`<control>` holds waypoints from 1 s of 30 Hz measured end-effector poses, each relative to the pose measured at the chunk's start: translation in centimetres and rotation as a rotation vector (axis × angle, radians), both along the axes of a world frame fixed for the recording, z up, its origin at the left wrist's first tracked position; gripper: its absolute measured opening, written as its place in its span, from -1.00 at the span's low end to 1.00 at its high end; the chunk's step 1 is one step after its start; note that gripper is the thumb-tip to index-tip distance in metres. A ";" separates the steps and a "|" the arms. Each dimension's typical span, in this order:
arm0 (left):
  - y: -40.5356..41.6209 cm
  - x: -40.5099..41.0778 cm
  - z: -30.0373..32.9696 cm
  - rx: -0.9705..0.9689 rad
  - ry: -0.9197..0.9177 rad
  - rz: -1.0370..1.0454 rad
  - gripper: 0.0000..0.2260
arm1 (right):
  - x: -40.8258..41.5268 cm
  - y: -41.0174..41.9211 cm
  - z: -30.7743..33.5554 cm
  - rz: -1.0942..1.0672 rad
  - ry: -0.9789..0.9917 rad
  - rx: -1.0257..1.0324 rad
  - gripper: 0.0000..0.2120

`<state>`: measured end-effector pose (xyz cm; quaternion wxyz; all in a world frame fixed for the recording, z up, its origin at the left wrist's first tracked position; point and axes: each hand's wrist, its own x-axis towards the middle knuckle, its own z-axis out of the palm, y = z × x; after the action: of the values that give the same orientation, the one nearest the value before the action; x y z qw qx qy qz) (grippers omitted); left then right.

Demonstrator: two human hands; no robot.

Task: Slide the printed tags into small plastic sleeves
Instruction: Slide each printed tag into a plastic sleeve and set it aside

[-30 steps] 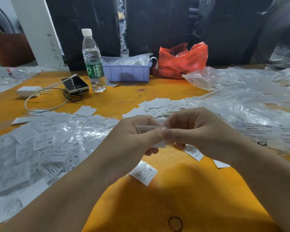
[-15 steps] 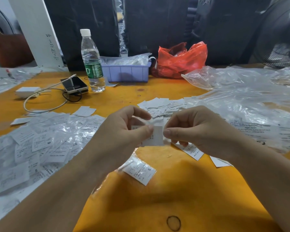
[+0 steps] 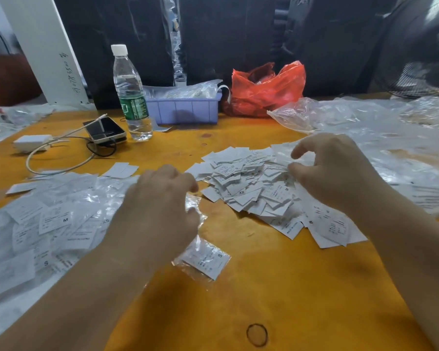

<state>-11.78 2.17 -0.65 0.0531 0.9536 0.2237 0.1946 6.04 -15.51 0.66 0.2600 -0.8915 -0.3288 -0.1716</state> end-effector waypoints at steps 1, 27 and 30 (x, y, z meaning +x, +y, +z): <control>-0.6 0.1 -0.2 -0.035 -0.009 -0.082 -0.74 | 0.4 -0.1 0.0 -0.055 0.025 -0.042 -0.80; -4.4 2.3 -2.5 -0.050 0.041 -0.433 -0.44 | 1.1 -0.1 -1.2 -0.215 0.331 -0.359 -0.58; -5.0 2.0 -1.7 -0.140 -0.144 -0.486 -0.70 | 1.4 -0.2 -1.0 -0.213 0.293 -0.293 -0.71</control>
<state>-9.81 -2.83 -2.30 0.1801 0.9569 -0.0036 0.2276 7.44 -15.72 -0.37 0.1533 -0.9648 -0.2129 -0.0170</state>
